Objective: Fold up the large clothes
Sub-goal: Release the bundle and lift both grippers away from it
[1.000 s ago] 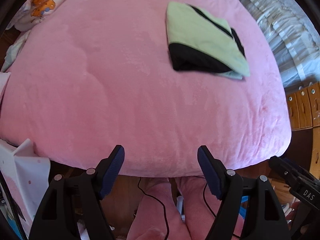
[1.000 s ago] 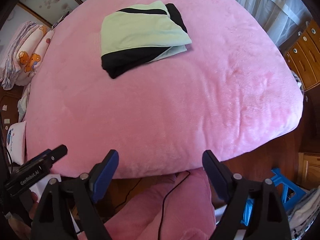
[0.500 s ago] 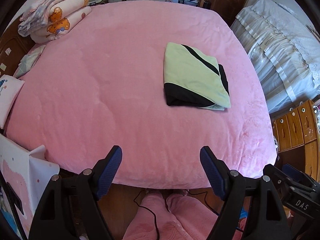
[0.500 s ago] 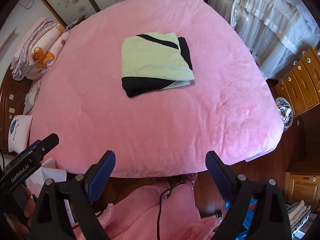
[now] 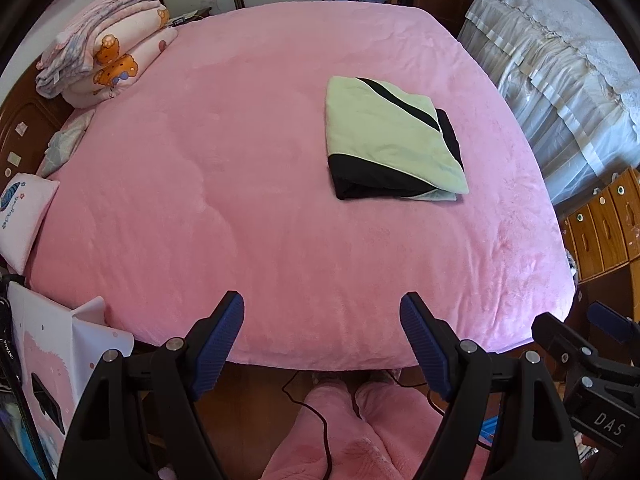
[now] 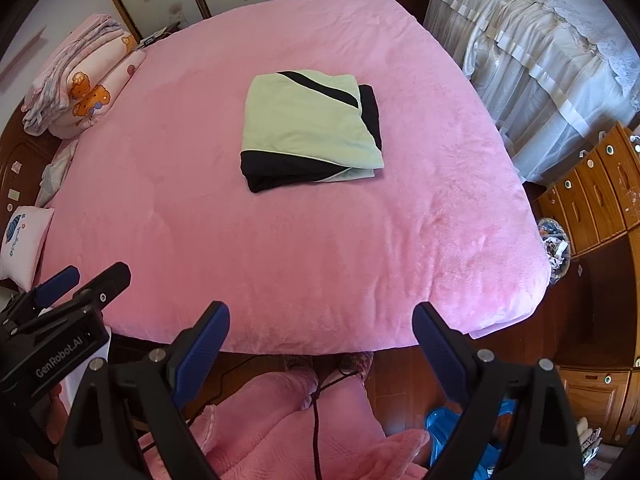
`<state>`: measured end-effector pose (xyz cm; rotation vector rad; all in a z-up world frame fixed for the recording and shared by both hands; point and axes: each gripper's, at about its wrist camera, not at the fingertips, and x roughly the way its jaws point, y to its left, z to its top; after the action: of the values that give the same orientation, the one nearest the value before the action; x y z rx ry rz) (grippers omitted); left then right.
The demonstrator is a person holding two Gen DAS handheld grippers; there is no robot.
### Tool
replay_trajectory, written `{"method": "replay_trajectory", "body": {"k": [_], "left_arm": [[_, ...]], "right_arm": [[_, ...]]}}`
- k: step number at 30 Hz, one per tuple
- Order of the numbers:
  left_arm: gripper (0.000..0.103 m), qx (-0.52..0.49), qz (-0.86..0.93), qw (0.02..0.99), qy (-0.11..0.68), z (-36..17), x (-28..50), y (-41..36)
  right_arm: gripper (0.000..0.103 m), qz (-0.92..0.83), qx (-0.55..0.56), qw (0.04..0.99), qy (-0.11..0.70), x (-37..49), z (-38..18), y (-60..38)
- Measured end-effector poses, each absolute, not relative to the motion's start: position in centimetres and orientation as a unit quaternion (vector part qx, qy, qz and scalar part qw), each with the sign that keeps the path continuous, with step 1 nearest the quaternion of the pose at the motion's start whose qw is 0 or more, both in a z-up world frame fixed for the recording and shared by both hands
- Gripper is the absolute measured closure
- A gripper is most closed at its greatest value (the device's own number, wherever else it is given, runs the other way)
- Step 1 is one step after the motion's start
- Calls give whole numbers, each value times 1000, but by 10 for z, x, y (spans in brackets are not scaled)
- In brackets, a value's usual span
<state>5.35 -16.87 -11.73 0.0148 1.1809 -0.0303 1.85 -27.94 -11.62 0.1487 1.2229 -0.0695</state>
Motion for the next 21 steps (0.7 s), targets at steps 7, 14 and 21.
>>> {"method": "replay_trajectory", "body": {"k": [7,14,21], "left_arm": [[24,19,-16,836,548,-115,51,-174],[24,20,-28,836,547,-114,51,-176],[12,10,-24,835,549,-115,52,-171]], "right_arm": [[10,-30,64,817,573,21,-124,-277],[9,-20,60,819,570,21,-122,-269],[0,-22,63,821,566,21,-120,-271]]}}
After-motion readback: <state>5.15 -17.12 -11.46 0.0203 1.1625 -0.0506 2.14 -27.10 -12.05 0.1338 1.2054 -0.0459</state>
